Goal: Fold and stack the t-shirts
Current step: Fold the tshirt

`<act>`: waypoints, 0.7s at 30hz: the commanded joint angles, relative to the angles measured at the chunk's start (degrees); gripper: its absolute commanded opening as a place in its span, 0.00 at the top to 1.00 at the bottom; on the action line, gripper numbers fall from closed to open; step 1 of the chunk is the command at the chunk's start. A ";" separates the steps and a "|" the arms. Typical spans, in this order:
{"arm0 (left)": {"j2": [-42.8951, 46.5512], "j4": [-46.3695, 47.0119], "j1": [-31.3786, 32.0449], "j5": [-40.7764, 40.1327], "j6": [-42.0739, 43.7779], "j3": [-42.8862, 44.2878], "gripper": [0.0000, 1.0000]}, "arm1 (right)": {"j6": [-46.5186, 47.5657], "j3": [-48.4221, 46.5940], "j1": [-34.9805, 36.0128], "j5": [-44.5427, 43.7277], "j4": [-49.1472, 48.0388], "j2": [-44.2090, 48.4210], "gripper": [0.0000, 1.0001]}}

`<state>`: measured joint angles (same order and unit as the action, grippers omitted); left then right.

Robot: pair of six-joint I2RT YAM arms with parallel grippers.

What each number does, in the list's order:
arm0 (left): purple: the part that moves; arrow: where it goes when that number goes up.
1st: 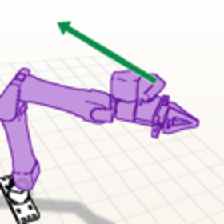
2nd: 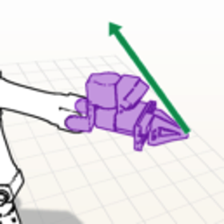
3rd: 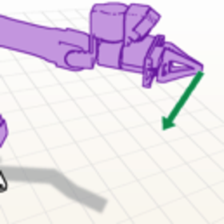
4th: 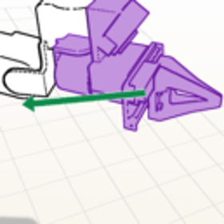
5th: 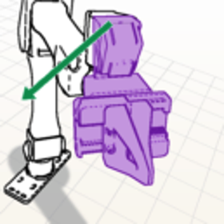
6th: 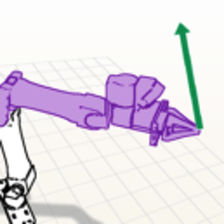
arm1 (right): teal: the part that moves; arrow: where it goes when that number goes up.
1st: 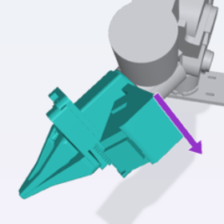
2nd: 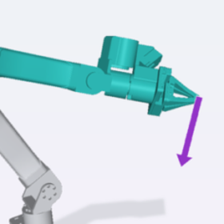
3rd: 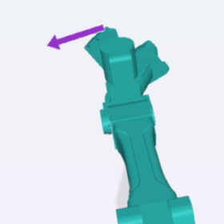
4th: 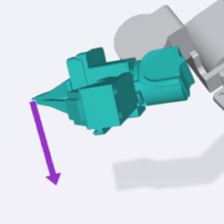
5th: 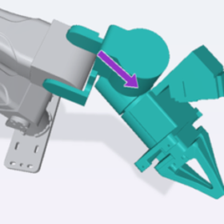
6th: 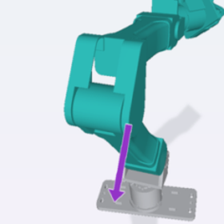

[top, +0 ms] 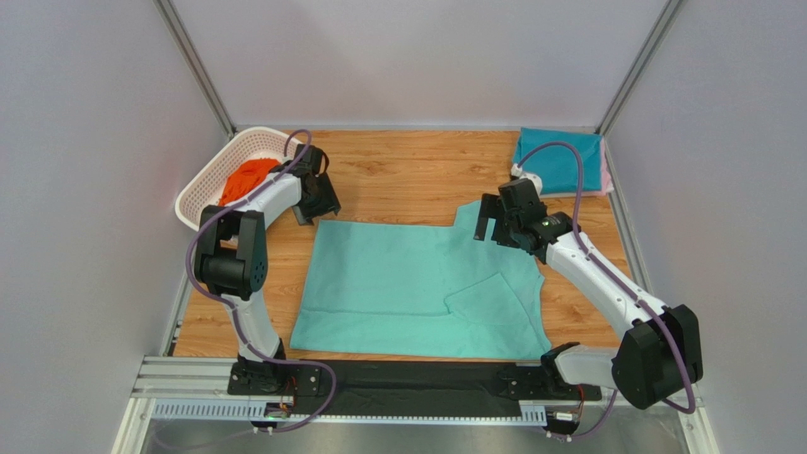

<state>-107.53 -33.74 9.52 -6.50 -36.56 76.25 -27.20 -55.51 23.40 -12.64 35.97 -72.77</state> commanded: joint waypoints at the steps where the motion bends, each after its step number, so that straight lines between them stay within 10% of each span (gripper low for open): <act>1: -1.54 1.66 -0.47 -1.32 -0.71 3.38 0.37 | 1.18 0.66 -0.81 0.87 -2.30 0.70 0.00; 21: -8.22 -0.54 -0.47 -2.29 -1.50 5.49 0.84 | 1.36 2.51 -2.48 1.48 -2.39 3.25 0.00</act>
<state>-114.78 -33.69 9.21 -9.10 -37.67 80.75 -26.61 -53.17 21.39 -11.38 35.64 -70.98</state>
